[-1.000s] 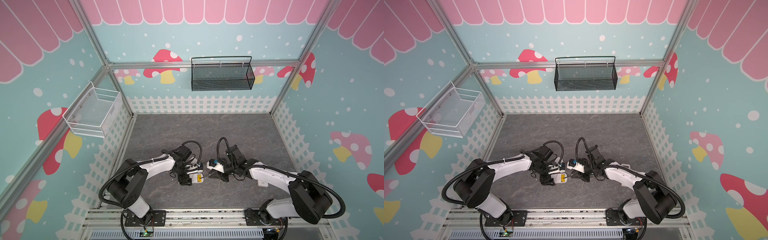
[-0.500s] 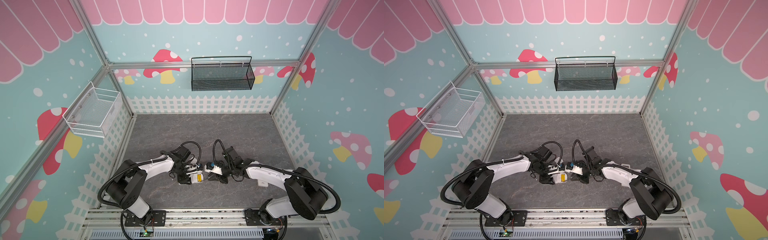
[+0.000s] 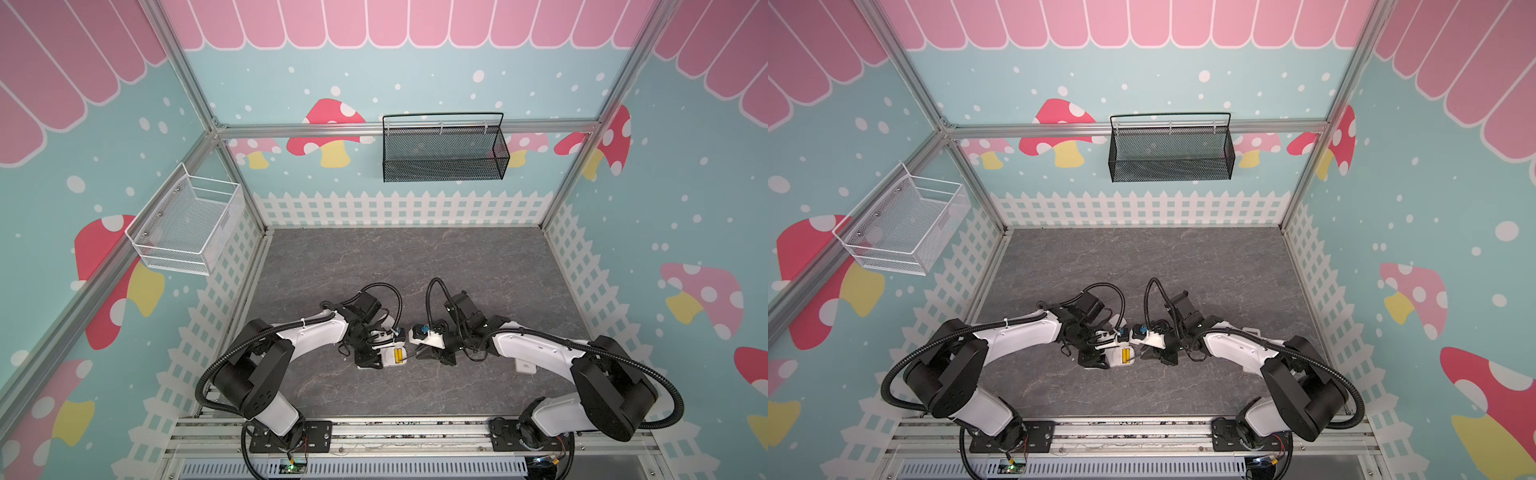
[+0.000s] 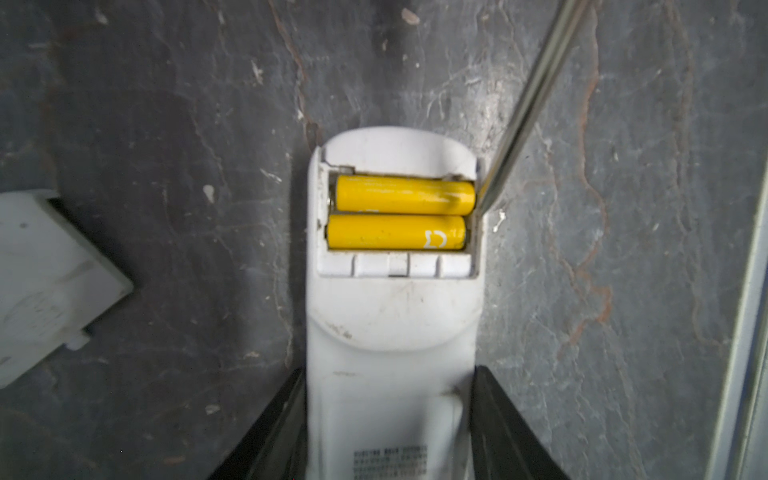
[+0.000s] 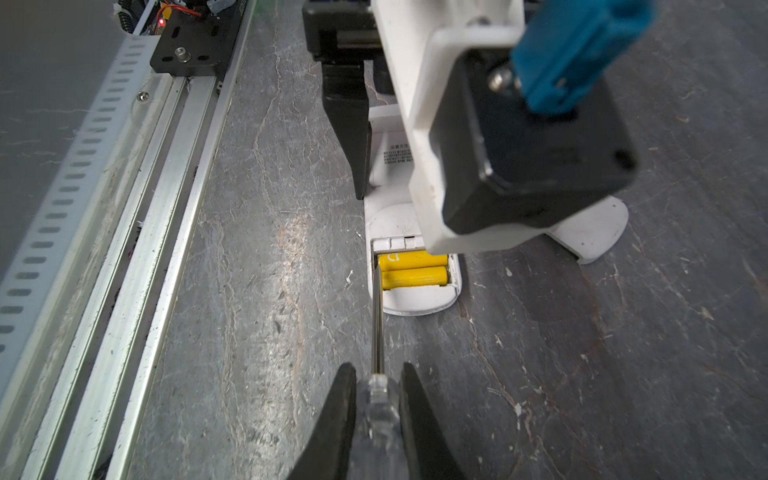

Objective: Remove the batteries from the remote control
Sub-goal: 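Insert the screwdriver tip beside the batteries with the right gripper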

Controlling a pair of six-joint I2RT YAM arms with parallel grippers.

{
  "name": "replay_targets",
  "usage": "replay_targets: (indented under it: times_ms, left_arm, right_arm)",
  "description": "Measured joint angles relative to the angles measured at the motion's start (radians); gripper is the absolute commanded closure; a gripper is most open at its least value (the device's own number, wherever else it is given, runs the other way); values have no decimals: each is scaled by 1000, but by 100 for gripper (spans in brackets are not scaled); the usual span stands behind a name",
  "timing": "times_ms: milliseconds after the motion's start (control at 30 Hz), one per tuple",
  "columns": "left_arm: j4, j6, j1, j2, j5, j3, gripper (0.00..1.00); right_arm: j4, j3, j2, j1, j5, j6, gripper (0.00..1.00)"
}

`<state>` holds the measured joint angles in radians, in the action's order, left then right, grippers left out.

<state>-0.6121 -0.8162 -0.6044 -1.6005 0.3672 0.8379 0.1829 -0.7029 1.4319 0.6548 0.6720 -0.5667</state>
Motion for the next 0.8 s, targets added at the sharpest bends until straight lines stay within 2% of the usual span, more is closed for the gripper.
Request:
replay_targets:
  times_ms: [800]
  left_arm:
    - [-8,-11,-6,-6,-8,8,54]
  right_arm:
    - [40,-14,24,0,-8,-79,100]
